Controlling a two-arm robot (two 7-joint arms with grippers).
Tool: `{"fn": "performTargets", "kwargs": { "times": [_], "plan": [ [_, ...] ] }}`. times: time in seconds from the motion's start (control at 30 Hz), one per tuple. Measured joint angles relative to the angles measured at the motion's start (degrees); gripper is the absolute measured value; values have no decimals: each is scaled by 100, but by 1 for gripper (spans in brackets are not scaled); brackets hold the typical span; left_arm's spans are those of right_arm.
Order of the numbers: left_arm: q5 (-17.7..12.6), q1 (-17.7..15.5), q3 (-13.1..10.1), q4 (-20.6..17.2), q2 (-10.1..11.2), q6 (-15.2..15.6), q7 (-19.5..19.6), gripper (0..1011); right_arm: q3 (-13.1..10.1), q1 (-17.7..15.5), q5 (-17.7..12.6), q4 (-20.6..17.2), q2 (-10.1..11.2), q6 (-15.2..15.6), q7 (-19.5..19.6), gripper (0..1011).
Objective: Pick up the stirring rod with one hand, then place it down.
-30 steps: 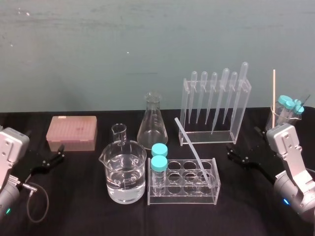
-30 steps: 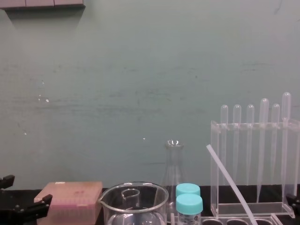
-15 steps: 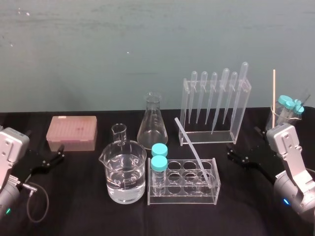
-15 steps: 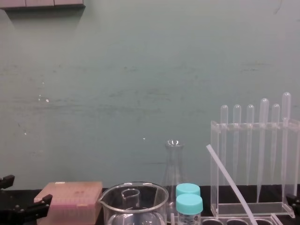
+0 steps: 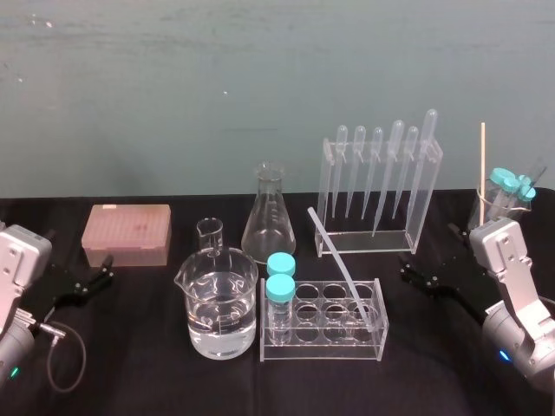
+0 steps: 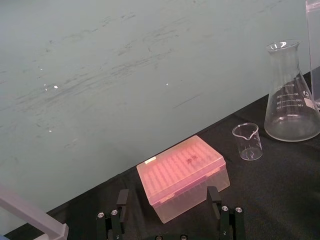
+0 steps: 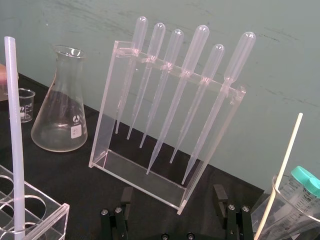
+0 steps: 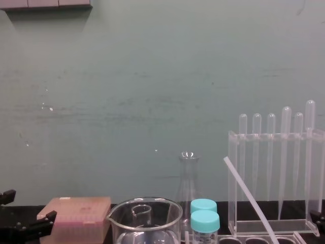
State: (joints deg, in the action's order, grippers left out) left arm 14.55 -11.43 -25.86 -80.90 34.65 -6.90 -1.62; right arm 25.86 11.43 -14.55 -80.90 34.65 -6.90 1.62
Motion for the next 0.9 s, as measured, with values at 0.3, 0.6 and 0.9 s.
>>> {"fn": "performTargets", "kwargs": {
  "times": [0.3,0.6,0.9],
  "plan": [
    [0,0,0,0,0,0,0,1000,0,0,0,0,0,0,0,1003],
    [0,0,0,0,0,0,0,1000,-88,-56,40,-57,-7,-101,45,1003],
    [0,0,0,0,0,0,0,1000,-175,-28,1074,-531,-59,-1125,620,1003]
  ]
}}
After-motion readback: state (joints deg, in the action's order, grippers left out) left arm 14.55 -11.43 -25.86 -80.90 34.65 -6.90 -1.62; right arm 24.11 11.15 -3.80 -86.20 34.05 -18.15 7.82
